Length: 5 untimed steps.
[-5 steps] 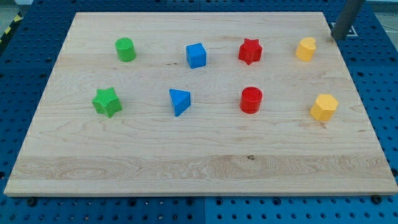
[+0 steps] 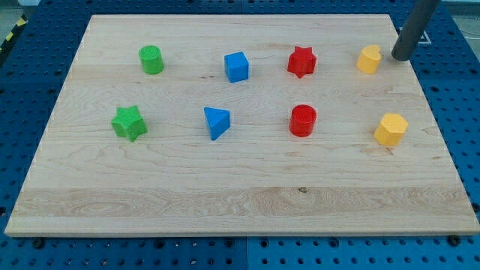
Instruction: Move the yellow heart top left to the red circle
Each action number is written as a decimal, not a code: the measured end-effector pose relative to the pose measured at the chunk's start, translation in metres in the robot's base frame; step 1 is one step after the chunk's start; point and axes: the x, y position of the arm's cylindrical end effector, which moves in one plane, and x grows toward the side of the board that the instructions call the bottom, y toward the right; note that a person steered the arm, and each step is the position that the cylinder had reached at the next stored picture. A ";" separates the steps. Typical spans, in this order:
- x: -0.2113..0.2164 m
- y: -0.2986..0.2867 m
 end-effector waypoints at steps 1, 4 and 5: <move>0.008 -0.036; 0.047 -0.073; 0.024 -0.070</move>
